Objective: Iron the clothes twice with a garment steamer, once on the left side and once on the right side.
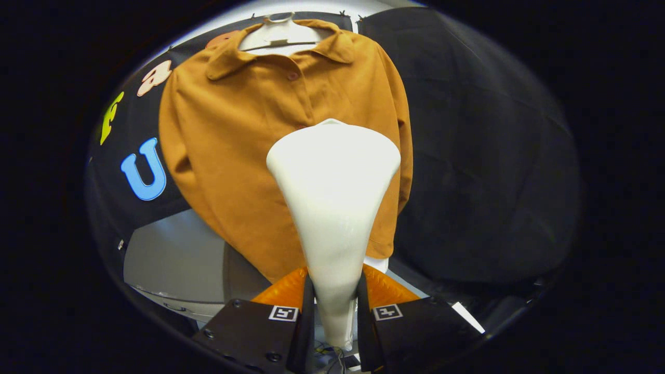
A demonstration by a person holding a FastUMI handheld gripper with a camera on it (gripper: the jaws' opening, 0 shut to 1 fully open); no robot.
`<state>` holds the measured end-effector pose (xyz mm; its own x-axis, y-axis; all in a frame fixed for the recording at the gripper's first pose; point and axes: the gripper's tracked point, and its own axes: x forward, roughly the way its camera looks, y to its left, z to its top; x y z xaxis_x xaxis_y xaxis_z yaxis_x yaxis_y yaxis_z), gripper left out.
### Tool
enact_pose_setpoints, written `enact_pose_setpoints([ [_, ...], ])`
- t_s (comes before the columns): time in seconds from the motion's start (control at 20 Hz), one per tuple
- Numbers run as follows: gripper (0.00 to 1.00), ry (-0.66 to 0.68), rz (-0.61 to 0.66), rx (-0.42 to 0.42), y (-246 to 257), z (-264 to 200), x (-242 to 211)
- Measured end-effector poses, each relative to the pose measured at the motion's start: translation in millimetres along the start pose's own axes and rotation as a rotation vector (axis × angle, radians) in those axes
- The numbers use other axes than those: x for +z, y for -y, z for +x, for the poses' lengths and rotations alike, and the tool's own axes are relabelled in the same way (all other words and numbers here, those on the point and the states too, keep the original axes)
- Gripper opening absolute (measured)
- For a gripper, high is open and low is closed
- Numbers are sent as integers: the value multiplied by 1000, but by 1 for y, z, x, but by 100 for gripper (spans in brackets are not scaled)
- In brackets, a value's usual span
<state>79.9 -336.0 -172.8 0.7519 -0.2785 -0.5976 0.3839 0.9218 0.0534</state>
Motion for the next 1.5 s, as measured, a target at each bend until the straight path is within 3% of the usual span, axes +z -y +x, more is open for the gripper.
enact_pose_setpoints([
  [0.4, 37, 151, -68, 151, -143, -99, 9],
  [0.8, 37, 260, -132, 321, -271, -190, -29],
  [1.15, 37, 322, -153, 368, -300, -237, -46],
  [1.5, 37, 316, -142, 364, -298, -245, -51],
])
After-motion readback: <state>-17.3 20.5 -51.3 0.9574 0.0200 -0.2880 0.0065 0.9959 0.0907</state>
